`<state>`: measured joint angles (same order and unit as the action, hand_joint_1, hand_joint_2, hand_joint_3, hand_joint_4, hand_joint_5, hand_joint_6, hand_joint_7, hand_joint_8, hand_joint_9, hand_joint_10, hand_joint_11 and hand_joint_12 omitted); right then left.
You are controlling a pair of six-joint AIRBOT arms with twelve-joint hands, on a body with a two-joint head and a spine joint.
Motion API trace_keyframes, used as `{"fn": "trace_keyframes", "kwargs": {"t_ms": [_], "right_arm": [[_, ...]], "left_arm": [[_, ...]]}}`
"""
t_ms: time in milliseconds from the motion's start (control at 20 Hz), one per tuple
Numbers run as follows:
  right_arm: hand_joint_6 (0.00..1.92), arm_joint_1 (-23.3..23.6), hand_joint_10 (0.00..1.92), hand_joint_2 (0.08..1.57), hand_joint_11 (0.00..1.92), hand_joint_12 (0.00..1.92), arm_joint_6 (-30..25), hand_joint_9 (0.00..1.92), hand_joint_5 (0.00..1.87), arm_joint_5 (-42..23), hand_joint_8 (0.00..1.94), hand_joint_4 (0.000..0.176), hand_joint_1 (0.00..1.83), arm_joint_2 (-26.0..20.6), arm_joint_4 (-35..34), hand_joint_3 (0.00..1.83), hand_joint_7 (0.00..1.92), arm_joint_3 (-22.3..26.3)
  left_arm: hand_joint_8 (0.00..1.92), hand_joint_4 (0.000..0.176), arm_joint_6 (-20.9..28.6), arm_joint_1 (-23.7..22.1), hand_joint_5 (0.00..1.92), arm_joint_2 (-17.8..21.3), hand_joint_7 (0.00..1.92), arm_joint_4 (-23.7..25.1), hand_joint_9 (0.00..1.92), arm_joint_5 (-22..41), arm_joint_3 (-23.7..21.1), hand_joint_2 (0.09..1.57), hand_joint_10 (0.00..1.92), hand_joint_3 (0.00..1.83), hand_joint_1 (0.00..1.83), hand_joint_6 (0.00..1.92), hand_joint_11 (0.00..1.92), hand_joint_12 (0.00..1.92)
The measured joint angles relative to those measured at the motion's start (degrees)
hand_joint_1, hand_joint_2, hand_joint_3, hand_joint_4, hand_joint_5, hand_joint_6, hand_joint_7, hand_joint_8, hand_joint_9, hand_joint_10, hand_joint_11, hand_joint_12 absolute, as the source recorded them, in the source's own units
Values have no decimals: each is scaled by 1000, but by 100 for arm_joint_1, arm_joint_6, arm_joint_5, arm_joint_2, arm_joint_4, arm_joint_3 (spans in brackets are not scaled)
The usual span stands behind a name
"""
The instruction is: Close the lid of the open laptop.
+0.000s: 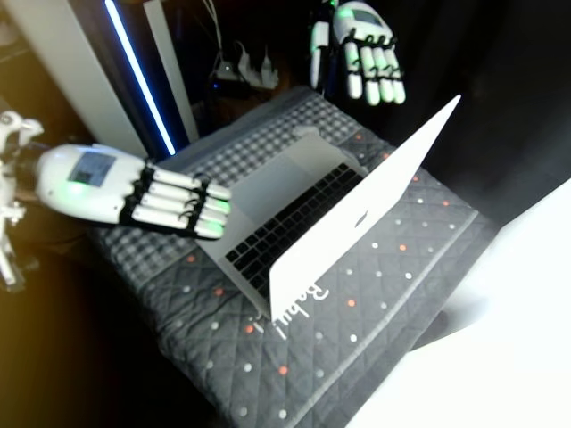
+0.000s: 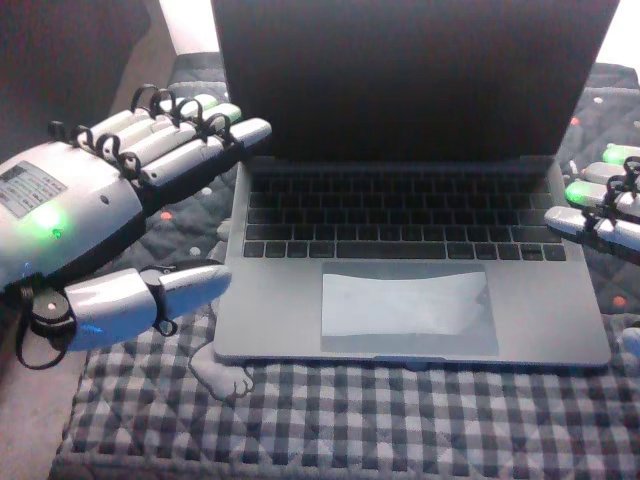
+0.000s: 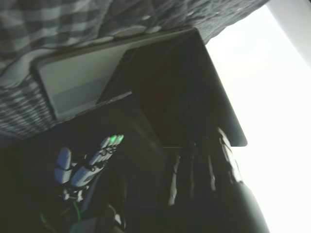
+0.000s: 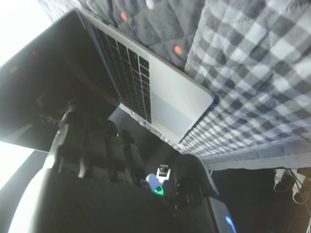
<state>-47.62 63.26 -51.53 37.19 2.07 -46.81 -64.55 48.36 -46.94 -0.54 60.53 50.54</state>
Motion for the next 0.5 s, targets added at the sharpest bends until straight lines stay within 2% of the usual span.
{"fn": "trace_keyframes", "kwargs": {"t_ms": [50,100,150,200,250,300,350,400,450,500], "right_arm": [[0,0,0,1431,0,0,-2,0,0,0,0,47,28,0,-7,22,0,7],[0,31,0,1428,0,0,0,0,0,15,0,49,5,0,-2,17,0,7],[0,31,0,1430,0,0,0,0,0,9,0,47,17,0,-11,14,0,7],[0,31,0,1434,0,0,-2,0,0,2,0,22,60,0,-11,11,0,7],[0,31,0,1431,0,0,-2,0,0,2,0,20,21,0,-11,7,0,7],[0,31,0,1415,0,0,0,0,0,4,0,46,3,0,-11,0,0,7],[0,31,0,1409,0,0,0,0,0,4,0,32,0,0,-26,0,0,4],[0,31,0,1396,0,0,-2,0,0,4,0,13,0,0,-37,0,0,4],[0,31,0,1397,0,0,0,0,0,0,0,0,0,0,-35,0,0,4],[0,31,0,1390,0,0,-2,0,0,-4,0,0,0,0,-39,0,0,4]], "left_arm": [[0,57,0,-4,7,2,0,-4,0,-7,-13,1443,0,21,342,2,22,17],[0,51,0,-4,8,2,0,-4,0,-39,-17,1471,0,0,364,0,4,137],[0,56,4,-4,1,0,0,-4,0,-101,-35,1464,0,0,396,0,0,231],[0,63,15,-4,1,0,0,50,0,-149,-39,1445,0,0,418,0,0,327],[0,82,50,-4,0,0,0,109,0,-205,-39,1460,0,0,295,0,0,249],[0,59,129,-4,0,-20,0,170,0,-280,-39,1487,0,4,190,0,0,307],[0,45,238,-4,1,-92,0,251,0,-426,-33,1499,0,8,172,0,0,319],[0,29,310,7,3,-144,0,299,0,-551,-33,1482,0,0,249,1,0,348],[0,39,369,37,8,-164,0,415,0,-658,-33,1472,0,0,273,3,0,327],[0,22,431,57,21,-181,0,509,0,-745,-33,1473,0,0,276,8,0,324]]}}
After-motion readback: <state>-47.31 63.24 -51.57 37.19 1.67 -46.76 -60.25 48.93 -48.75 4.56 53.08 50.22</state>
